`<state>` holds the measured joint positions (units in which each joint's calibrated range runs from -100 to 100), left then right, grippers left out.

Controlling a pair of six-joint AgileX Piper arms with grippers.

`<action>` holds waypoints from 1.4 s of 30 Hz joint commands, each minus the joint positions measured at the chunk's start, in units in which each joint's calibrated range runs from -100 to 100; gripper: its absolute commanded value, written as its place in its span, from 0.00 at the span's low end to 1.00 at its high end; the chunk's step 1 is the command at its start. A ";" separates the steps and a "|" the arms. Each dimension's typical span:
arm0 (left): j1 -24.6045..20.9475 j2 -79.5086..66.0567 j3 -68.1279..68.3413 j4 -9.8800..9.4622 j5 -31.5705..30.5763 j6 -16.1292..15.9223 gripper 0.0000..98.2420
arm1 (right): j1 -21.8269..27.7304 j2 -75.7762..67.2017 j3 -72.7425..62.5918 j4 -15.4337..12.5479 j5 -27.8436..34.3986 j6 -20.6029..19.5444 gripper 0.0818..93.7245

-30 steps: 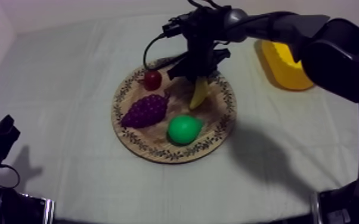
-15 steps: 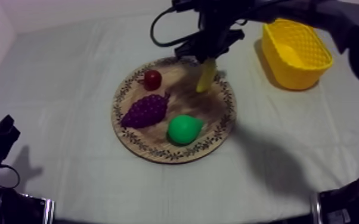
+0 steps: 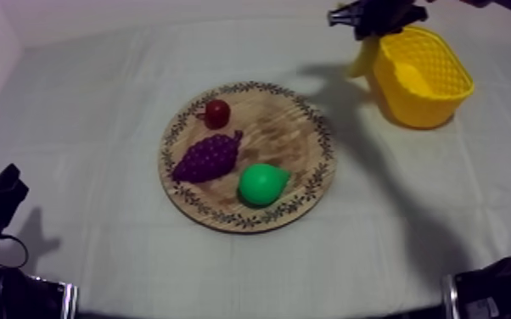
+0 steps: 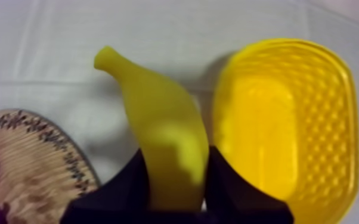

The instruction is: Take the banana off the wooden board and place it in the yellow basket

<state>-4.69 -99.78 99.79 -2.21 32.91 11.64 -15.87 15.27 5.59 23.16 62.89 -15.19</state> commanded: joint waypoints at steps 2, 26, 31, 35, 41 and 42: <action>0.02 -0.05 -0.01 0.03 -0.01 0.00 0.00 | 4.32 -1.49 1.37 1.59 -1.75 0.07 0.09; 0.02 -0.05 -0.01 0.03 -0.01 0.00 0.00 | 13.02 2.57 4.88 2.19 -10.73 3.99 0.44; 0.02 -0.05 -0.01 0.03 -0.01 0.02 0.00 | 12.67 3.99 5.15 2.83 -12.28 2.85 0.56; 0.02 -0.05 -0.01 0.03 -0.01 0.02 0.00 | 12.62 4.39 5.03 3.15 -13.14 2.11 0.60; 0.02 -0.05 -0.01 0.03 -0.01 0.00 0.00 | 13.21 0.51 7.95 3.90 -15.81 1.01 0.52; 0.02 -0.05 -0.01 0.03 -0.01 0.00 0.00 | 13.41 -0.91 9.57 4.26 -17.06 0.39 0.48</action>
<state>-4.69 -99.78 99.79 -2.21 32.91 11.64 -2.64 16.26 12.99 27.10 47.05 -14.13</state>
